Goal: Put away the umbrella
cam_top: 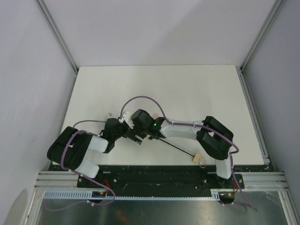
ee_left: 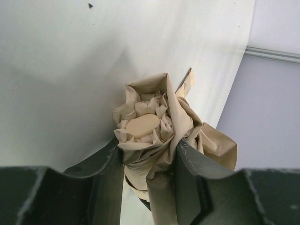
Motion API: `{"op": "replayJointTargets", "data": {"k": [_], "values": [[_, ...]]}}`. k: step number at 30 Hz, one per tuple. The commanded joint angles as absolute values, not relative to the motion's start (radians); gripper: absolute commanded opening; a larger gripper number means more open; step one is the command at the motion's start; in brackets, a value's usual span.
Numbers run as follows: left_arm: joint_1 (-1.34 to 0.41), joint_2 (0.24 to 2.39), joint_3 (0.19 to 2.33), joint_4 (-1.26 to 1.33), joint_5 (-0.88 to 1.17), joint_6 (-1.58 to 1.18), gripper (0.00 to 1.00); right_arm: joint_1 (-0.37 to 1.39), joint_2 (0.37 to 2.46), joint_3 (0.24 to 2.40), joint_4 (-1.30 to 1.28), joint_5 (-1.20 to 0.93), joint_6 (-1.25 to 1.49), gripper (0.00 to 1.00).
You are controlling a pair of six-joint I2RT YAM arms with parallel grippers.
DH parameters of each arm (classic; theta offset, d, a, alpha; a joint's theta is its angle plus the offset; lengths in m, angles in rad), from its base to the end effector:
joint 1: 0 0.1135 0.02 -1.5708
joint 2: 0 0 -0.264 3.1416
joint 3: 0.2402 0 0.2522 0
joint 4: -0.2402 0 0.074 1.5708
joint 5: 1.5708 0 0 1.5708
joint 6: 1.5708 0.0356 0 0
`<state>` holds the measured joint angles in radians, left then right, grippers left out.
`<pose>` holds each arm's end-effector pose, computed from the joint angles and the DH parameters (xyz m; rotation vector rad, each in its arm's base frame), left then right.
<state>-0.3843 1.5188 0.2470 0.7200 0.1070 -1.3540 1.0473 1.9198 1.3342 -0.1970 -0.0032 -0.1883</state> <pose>0.2108 -0.0894 0.1034 -1.0282 2.1019 -1.0789 0.2125 0.3684 0.1989 -1.3877 1.9501 0.4179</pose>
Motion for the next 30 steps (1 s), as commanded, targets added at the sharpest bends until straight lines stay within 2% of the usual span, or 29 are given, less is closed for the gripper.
{"op": "replayJointTargets", "data": {"k": [1,7,16,24,28,30], "values": [[-0.352,1.578,0.237,0.387,0.104,-1.254,0.0,1.073,1.982,1.316,-0.13,0.129,-0.22,0.86],[-0.34,1.577,0.255,0.338,0.124,-1.262,0.0,1.09,2.067,1.31,-0.116,0.296,-0.221,0.8],[-0.338,1.579,0.27,0.304,0.137,-1.266,0.0,1.064,2.16,1.308,-0.122,0.489,-0.236,0.77],[-0.337,1.582,0.276,0.299,0.139,-1.266,0.0,1.069,2.07,1.29,-0.096,0.495,-0.282,0.84],[-0.331,1.58,0.276,0.294,0.141,-1.264,0.0,1.027,2.058,1.29,-0.101,0.469,-0.301,0.84],[-0.33,1.581,0.276,0.294,0.144,-1.261,0.0,0.998,2.068,1.288,-0.11,0.416,-0.304,0.8]]}}
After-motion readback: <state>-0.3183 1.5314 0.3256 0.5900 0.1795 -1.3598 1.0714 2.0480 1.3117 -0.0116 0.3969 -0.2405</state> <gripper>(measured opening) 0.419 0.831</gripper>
